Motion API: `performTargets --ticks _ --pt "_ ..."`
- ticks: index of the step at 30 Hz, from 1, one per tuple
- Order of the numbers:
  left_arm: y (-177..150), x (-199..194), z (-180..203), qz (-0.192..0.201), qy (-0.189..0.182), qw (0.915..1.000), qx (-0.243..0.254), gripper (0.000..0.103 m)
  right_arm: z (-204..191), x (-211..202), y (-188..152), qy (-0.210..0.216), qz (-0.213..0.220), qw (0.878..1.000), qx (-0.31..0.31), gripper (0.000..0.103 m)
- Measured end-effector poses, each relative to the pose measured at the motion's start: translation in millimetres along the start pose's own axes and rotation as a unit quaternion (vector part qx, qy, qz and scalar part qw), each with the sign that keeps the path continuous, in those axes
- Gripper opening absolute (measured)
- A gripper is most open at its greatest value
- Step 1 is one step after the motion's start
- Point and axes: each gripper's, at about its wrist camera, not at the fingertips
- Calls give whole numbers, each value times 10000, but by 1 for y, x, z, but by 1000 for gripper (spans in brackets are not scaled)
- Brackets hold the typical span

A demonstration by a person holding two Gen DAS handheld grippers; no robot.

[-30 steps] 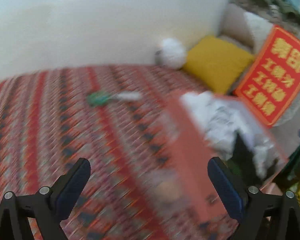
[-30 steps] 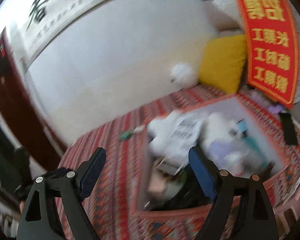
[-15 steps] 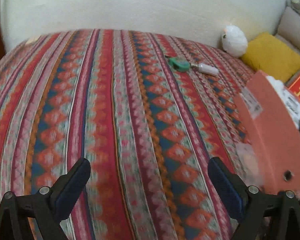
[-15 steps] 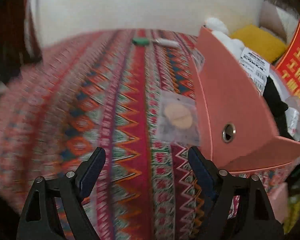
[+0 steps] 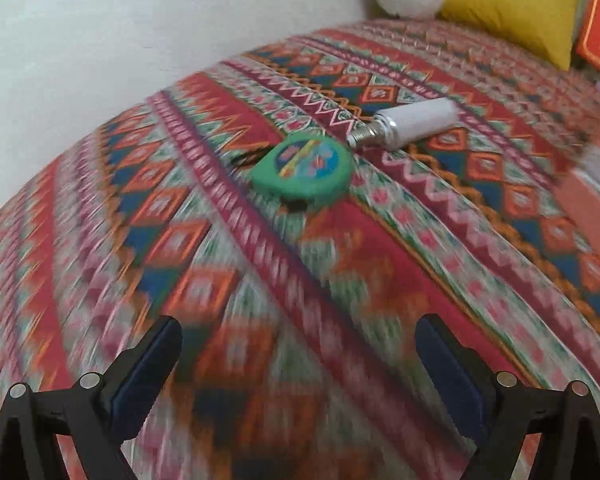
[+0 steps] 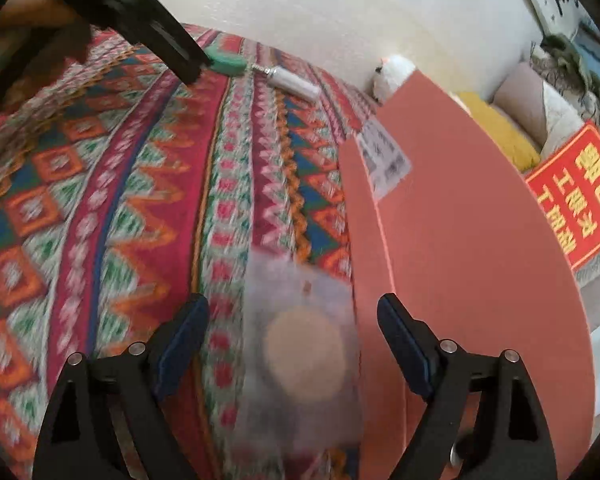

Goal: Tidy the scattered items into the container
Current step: 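Grasp the green tape measure with the left tool while the right grasps the clear bag with round pad, then drop the tape measure and clear bag into the pink box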

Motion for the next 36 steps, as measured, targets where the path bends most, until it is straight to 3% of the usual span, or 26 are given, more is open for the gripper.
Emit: performTargets --ticks 3,7,8,10,13,16,23,29,36 --pt "29 38 1 90 -48 9998 189 98 9 5 2 478 -90 9986 211 72" --pt "54 59 5 277 -264 9989 279 97 27 16 -2 723 -269 9963 380 24" --pt "58 63 6 302 -344 9986 263 86 31 17 -3 781 -302 9955 444 21" --pt "60 65 3 301 -540 9981 32 61 33 10 -4 908 -232 9944 484 5" --pt "51 52 2 262 -540 9979 -260 58 40 -3 -5 1315 -220 9880 776 2" --pt "19 19 1 231 -460 9976 -467 57 45 -15 -9 1676 -171 9804 1024 1" --pt "-74 -95 9 364 -438 9930 -1037 56 50 -96 -19 2811 247 9492 1395 0" --pt "-130 -205 20 759 -402 9865 -1393 56 69 -167 -41 3264 521 9276 1740 0" --pt "-176 -305 51 1147 -501 9798 -1560 56 106 -244 -62 3581 1029 9071 1960 0"
Point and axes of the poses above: each gripper's, at about its wrist camera, not at the fingertips, and x roughly the way its jaws point, z to its right, y to its top, and after that the axes turned 6 degrees about z, right-handed
